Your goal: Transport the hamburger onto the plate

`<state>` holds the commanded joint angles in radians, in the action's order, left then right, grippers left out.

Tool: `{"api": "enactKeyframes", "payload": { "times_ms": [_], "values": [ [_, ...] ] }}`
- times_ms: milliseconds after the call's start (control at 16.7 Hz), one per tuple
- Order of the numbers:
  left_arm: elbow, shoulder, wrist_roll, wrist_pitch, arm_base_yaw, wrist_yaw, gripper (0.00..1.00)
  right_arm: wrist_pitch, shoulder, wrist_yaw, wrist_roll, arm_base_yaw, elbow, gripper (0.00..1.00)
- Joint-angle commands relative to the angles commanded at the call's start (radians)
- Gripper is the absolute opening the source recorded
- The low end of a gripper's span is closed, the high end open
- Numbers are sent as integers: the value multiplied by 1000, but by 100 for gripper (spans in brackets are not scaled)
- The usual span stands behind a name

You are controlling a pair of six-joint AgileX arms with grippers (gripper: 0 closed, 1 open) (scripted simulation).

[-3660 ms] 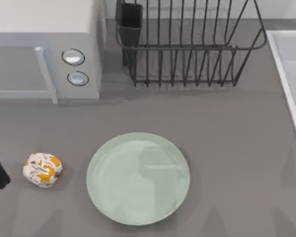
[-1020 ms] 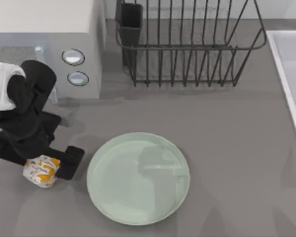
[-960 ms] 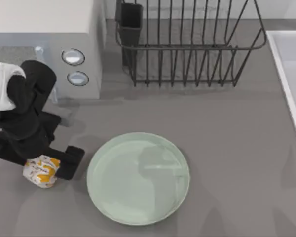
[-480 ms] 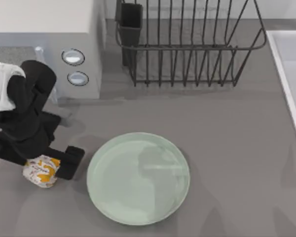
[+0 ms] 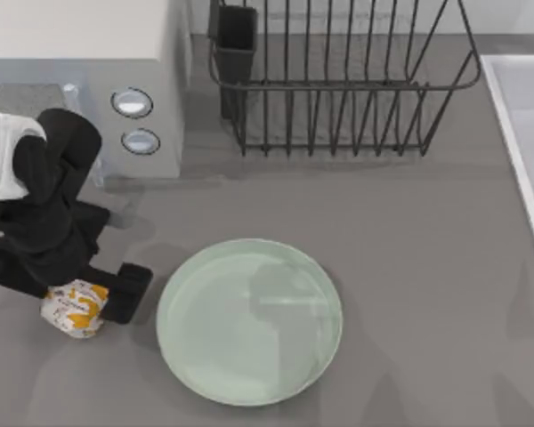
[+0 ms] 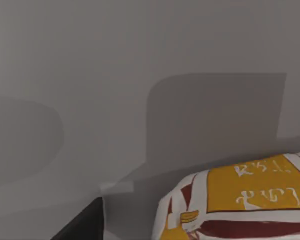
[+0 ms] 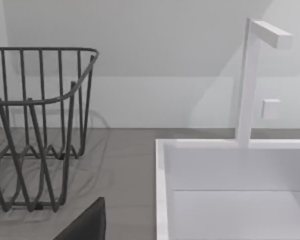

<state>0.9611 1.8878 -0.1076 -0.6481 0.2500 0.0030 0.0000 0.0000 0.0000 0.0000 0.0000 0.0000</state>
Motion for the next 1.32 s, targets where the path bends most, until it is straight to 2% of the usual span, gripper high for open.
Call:
{"api": "enactKeyframes", "payload": {
  "times_ms": [480, 540, 780, 1140, 1320],
  "values": [
    [0, 0, 0, 0, 0, 0, 0, 0, 0, 0, 0, 0, 0, 100],
    [21, -65, 2, -50, -1, 1, 0, 0, 0, 0, 0, 0, 0, 100],
    [84, -99, 3, -123, 1, 1, 0, 0, 0, 0, 0, 0, 0, 100],
    [233, -186, 6, -412, 2, 0, 0, 0, 0, 0, 0, 0, 0, 100],
    [270, -217, 8, -451, 2, 0, 0, 0, 0, 0, 0, 0, 0, 100]
  ]
}}
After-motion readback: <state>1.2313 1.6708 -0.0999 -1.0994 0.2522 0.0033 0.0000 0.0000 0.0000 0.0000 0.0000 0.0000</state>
